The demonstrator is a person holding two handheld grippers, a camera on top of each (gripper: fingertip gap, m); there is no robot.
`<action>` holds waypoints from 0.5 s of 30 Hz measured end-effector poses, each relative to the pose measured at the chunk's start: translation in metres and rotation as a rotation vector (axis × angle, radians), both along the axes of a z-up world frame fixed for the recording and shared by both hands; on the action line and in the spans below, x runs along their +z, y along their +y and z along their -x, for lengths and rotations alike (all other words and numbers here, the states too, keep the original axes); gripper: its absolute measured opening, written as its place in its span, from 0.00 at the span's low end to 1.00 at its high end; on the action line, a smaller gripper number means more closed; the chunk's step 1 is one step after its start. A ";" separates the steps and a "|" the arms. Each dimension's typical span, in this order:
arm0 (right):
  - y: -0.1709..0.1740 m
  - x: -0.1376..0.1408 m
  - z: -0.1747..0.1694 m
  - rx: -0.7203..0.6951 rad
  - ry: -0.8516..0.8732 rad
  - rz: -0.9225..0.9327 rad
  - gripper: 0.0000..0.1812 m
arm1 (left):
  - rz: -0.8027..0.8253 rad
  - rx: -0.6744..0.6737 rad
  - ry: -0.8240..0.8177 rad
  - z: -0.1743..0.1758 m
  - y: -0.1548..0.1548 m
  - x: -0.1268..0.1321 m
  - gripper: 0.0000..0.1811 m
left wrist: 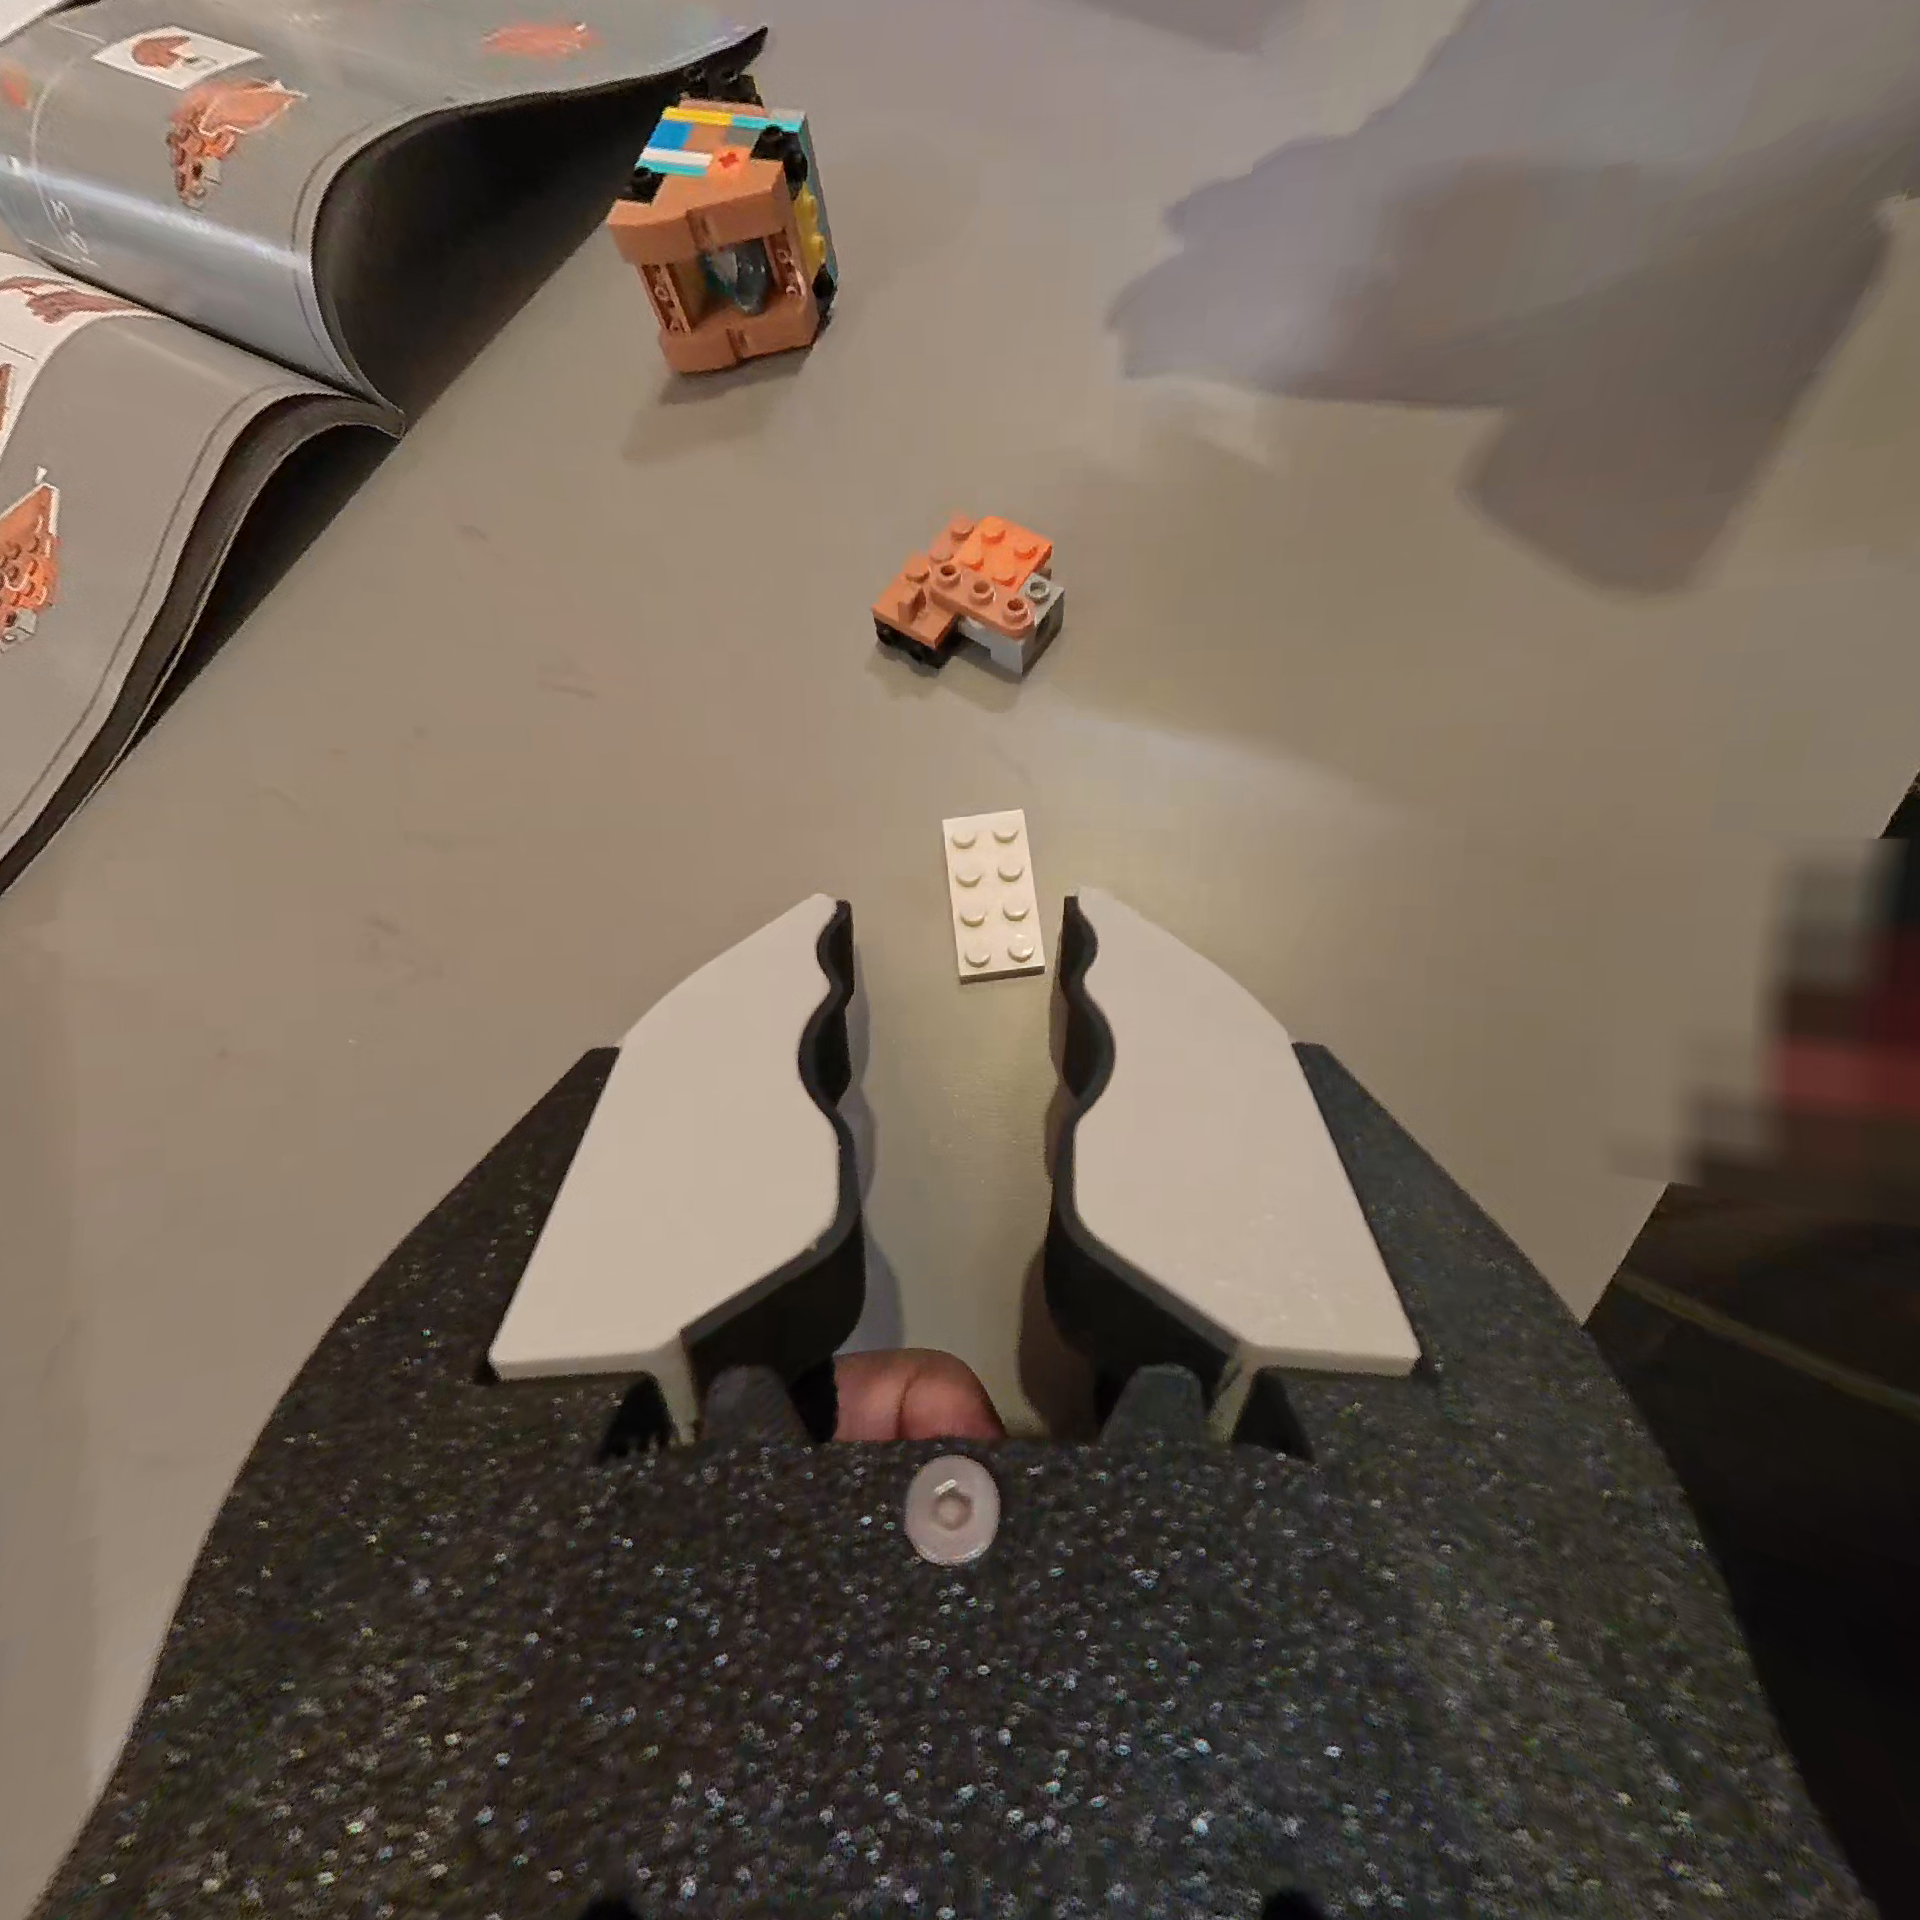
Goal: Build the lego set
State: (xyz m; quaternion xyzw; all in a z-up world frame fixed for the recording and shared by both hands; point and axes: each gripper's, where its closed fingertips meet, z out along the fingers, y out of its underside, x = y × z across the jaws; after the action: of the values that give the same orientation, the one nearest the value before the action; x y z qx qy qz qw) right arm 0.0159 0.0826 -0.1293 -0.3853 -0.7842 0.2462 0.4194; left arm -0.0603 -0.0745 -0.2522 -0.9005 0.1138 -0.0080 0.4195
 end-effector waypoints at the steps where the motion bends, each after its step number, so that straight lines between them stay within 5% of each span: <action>1: -0.005 -0.004 0.003 0.002 0.010 0.016 0.07 | 0.003 0.001 0.006 0.000 0.000 -0.001 0.21; 15: -0.032 -0.030 0.025 -0.016 0.101 0.189 0.06 | 0.018 0.008 -0.005 0.000 0.001 -0.002 0.18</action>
State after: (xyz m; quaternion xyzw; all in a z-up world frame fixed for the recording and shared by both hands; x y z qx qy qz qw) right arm -0.0088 0.0511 -0.1593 -0.4163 -0.7323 0.3347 0.4224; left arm -0.0607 -0.0737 -0.2543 -0.9047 0.1091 -0.0093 0.4118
